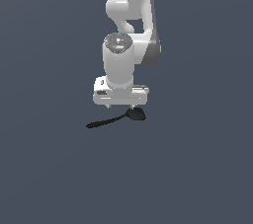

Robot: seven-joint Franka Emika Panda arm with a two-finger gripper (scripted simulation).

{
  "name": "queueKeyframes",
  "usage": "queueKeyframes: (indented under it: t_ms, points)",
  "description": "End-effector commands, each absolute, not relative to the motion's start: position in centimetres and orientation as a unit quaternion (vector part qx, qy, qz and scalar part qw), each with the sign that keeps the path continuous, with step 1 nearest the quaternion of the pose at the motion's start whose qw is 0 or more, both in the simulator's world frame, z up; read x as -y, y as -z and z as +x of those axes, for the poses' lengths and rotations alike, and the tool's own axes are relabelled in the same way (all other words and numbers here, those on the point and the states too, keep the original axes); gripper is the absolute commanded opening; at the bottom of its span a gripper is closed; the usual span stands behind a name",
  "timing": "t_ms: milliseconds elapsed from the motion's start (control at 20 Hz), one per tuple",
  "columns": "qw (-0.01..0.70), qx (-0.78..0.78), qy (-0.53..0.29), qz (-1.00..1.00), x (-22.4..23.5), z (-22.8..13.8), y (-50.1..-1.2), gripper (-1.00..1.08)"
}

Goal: Pick up the object and move it to a goal position.

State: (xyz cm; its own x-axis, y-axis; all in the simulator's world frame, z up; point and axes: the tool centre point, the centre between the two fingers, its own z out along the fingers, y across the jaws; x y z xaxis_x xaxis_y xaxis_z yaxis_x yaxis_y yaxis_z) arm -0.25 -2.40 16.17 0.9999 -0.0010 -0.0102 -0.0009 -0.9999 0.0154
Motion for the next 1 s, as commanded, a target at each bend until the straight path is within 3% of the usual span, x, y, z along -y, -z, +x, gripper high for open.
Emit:
queueKeyframes:
  t_ms: [0, 950]
  points:
    - [0.008, 0.000, 0.005, 1.000, 2.4, -0.3, -16.2, 1.00]
    - [0.018, -0.014, -0.003, 1.000, 3.9, 0.2, -17.5, 1.00]
